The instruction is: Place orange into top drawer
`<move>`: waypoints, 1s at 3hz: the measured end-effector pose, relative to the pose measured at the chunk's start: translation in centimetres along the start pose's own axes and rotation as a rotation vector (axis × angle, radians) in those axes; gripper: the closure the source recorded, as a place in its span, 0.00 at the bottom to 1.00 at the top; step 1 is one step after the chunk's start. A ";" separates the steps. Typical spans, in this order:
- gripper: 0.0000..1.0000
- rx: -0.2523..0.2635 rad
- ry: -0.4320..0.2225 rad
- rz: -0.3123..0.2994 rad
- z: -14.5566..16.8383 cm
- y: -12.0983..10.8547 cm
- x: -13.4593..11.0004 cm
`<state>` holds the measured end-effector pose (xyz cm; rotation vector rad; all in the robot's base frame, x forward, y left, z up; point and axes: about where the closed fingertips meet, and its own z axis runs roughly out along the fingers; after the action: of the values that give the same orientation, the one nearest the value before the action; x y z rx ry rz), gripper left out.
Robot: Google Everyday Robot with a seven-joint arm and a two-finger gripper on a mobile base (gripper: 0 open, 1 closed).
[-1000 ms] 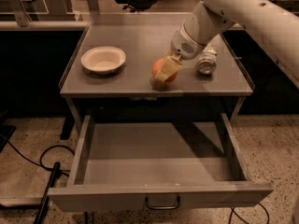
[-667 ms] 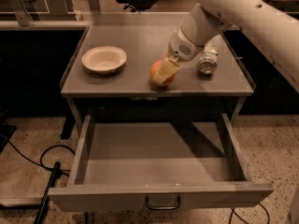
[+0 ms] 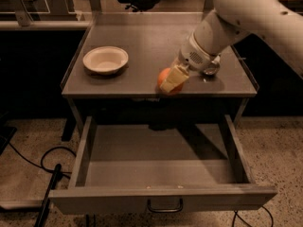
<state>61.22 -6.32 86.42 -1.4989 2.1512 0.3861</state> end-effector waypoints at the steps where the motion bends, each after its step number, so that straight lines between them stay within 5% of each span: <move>1: 1.00 -0.045 -0.061 0.126 -1.8 5.0 2.7; 2: 1.00 -0.083 -0.096 0.157 -2.5 8.6 3.9; 3: 1.00 -0.094 -0.103 0.172 -2.7 9.4 4.5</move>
Offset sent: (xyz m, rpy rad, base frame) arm -0.1464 -0.0161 -0.0045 0.2167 0.1471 -0.0887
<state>50.62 -7.83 85.86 -1.3158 2.2135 0.6179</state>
